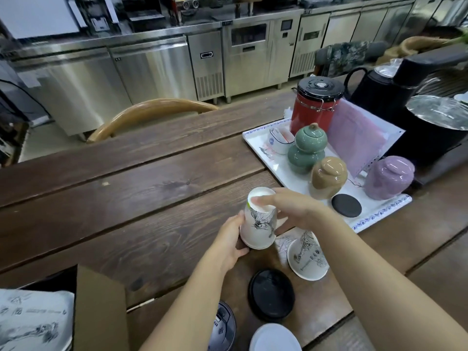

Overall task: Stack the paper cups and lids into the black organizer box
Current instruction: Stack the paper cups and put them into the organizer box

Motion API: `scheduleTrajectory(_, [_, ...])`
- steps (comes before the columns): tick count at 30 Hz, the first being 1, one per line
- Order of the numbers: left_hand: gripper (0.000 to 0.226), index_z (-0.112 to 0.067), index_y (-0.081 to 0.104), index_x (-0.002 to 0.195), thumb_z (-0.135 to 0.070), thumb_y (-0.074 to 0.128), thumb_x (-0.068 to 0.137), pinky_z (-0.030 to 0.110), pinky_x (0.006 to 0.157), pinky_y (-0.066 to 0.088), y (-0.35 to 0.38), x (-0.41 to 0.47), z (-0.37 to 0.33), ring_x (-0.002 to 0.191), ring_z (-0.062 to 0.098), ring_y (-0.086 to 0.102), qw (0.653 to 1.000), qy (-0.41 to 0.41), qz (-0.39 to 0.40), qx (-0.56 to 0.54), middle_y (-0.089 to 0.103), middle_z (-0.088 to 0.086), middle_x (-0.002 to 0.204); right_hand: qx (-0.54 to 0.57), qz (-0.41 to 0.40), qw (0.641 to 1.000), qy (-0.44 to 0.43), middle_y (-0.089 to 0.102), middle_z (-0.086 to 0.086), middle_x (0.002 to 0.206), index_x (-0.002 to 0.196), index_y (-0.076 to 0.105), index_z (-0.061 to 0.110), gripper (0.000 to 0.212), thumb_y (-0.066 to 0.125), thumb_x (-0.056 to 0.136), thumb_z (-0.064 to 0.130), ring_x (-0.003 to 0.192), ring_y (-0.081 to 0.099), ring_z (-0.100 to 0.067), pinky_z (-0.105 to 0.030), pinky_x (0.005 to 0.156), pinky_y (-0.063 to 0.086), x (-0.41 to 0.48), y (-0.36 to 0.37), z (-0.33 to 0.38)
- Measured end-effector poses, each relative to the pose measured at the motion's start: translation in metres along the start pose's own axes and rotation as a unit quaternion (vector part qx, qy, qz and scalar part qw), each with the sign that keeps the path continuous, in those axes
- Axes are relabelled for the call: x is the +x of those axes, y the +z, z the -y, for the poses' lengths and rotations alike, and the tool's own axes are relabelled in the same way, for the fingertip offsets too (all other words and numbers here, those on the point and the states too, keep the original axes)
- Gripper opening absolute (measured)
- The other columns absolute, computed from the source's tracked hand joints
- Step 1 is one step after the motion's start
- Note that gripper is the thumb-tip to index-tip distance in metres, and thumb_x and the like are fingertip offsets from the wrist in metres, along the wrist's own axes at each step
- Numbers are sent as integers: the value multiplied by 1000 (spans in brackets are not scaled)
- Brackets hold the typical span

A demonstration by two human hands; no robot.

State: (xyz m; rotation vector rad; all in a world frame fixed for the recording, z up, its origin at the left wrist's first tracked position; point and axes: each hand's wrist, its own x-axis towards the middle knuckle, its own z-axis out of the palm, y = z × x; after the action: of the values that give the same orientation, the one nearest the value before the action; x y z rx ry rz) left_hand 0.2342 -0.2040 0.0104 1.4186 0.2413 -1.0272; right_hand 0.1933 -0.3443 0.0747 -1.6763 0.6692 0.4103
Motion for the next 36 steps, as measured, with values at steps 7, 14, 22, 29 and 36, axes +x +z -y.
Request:
scheduleTrajectory(7, [40,-25,54,121,-49,45,91,50,102,38,3,0,4,109,17,52,998,14,-34,-56,56,-1,130,31,-23,999,-3,64,-7,104,111,60,20,42,68,76,41,78,59,-19,-36,64,56,2,8,-2])
scheduleTrajectory(14, [35,-23,62,111,-47,53,88,46,85,51,1,-19,-5,102,10,56,989,94,-37,-103,61,2,122,79,-18,995,-66,66,-11,113,109,63,16,43,70,74,41,98,62,-23,-41,74,57,-22,2,11])
scheduleTrajectory(22, [43,-24,60,120,-51,50,88,39,82,54,31,-72,-46,100,9,61,987,159,28,-3,64,-5,117,226,-79,952,-190,70,10,105,99,67,38,32,62,74,57,97,63,-13,-30,75,44,-72,-20,29])
scheduleTrajectory(29, [33,-25,68,102,-47,46,91,24,75,54,79,-105,-45,83,1,69,972,221,75,37,73,-13,93,314,-82,904,-279,69,-9,117,120,58,17,64,70,70,54,108,65,-25,-46,100,45,-119,-44,33])
scheduleTrajectory(36, [47,-18,64,117,-49,39,93,22,79,49,104,-103,-22,102,9,63,968,210,90,104,69,0,116,321,-96,900,-278,64,-12,124,125,56,15,58,58,79,51,113,62,-25,-42,100,47,-131,-57,1])
